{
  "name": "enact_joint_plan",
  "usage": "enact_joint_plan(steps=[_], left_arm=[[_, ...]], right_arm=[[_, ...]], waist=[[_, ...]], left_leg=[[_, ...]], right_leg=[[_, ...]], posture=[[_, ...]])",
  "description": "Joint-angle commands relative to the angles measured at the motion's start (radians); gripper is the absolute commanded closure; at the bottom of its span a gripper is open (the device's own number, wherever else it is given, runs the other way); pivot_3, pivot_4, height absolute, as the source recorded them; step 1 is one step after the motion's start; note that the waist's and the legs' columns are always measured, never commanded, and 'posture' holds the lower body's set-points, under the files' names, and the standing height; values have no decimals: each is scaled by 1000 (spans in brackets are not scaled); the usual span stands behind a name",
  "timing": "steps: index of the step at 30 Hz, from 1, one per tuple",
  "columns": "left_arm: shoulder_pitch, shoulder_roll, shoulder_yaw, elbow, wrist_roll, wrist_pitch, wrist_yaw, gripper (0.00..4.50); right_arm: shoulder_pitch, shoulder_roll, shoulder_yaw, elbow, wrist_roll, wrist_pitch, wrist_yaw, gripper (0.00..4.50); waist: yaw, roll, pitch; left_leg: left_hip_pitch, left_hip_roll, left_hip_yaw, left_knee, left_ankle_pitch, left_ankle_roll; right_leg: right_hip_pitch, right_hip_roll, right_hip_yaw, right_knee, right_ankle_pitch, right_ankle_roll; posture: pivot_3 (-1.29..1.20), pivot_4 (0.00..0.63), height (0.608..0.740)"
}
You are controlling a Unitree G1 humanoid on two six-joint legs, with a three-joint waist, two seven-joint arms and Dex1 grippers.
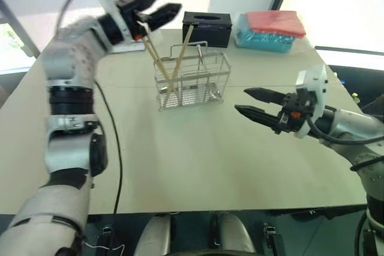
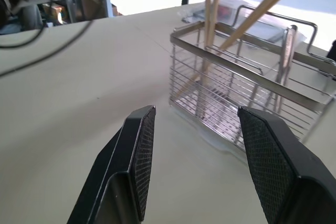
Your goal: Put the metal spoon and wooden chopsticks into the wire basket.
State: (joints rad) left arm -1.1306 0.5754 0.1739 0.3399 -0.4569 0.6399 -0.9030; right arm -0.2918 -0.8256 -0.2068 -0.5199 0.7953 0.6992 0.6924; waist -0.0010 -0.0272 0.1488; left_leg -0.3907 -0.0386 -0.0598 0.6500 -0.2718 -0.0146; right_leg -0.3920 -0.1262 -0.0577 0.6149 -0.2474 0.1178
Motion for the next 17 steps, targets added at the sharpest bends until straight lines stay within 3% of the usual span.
enact_joint_plan(steps=[1, 4, 9, 17], left_arm=[[70, 122, -13, -117, -15, 18, -115, 38], [191, 273, 8, -191, -17, 36, -197, 38], [438, 426, 93, -364, -47, 40, -259, 38], [586, 427, 192, -530, -116, 105, -137, 38]], right_arm=[[-7, -35, -21, 40, -63, -62, 50, 1927], [1, -63, -28, 112, -115, -104, 102, 1927], [4, -76, 0, 166, -167, -158, 176, 1927], [-64, -13, 35, 197, -190, -167, 182, 1927]], waist=[[2, 0, 0], [3, 1, 0], [8, 1, 0], [16, 0, 0]], left_leg=[[0, 0, 0, 0, 0, 0], [1, 0, 0, 0, 0, 0], [0, 0, 0, 0, 0, 0], [0, -1, -1, 1, 0, 0]], right_leg=[[0, 0, 0, 0, 0, 0], [1, 0, 0, 0, 0, 0], [0, -1, 1, -1, 0, -1], [1, -5, 1, -1, -2, -4]], posture=[[0, 150, 667], [0, 150, 667], [0, 150, 667], [0, 150, 667]])
